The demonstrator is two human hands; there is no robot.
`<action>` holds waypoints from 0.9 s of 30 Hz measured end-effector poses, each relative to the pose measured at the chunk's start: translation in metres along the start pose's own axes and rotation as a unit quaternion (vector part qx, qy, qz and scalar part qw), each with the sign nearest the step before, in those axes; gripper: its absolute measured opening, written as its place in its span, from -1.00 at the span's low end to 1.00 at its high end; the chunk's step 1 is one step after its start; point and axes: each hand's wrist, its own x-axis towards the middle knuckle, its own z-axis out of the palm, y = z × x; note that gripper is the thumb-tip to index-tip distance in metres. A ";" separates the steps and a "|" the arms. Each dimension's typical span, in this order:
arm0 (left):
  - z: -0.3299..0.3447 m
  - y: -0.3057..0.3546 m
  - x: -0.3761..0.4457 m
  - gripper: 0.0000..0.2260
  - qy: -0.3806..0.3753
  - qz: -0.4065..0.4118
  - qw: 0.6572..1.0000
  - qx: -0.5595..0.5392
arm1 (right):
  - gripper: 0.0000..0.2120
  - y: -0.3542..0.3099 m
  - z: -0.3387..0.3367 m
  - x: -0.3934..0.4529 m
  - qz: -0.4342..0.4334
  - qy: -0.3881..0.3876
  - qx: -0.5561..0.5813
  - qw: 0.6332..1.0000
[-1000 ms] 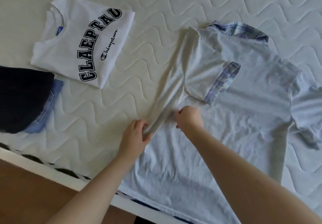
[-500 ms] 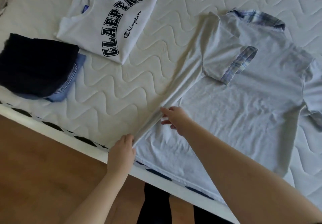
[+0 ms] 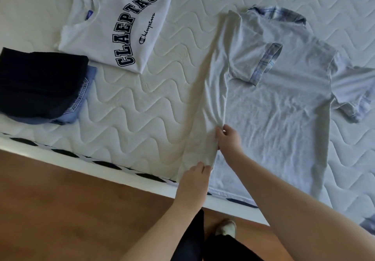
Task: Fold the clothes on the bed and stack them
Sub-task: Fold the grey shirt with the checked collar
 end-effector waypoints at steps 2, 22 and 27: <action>0.011 0.010 -0.001 -0.58 -0.007 0.003 1.000 0.014 | -0.80 0.009 -0.005 0.000 0.002 -0.011 -0.016 1.000; 0.028 -0.047 -0.036 -0.42 0.041 -0.165 0.982 -0.076 | -0.79 0.089 -0.005 -0.058 0.043 -0.206 -0.195 0.958; 0.031 -0.048 -0.019 -0.43 0.048 -0.210 0.963 -0.163 | -0.88 0.101 -0.007 -0.069 0.042 -0.190 -0.140 0.971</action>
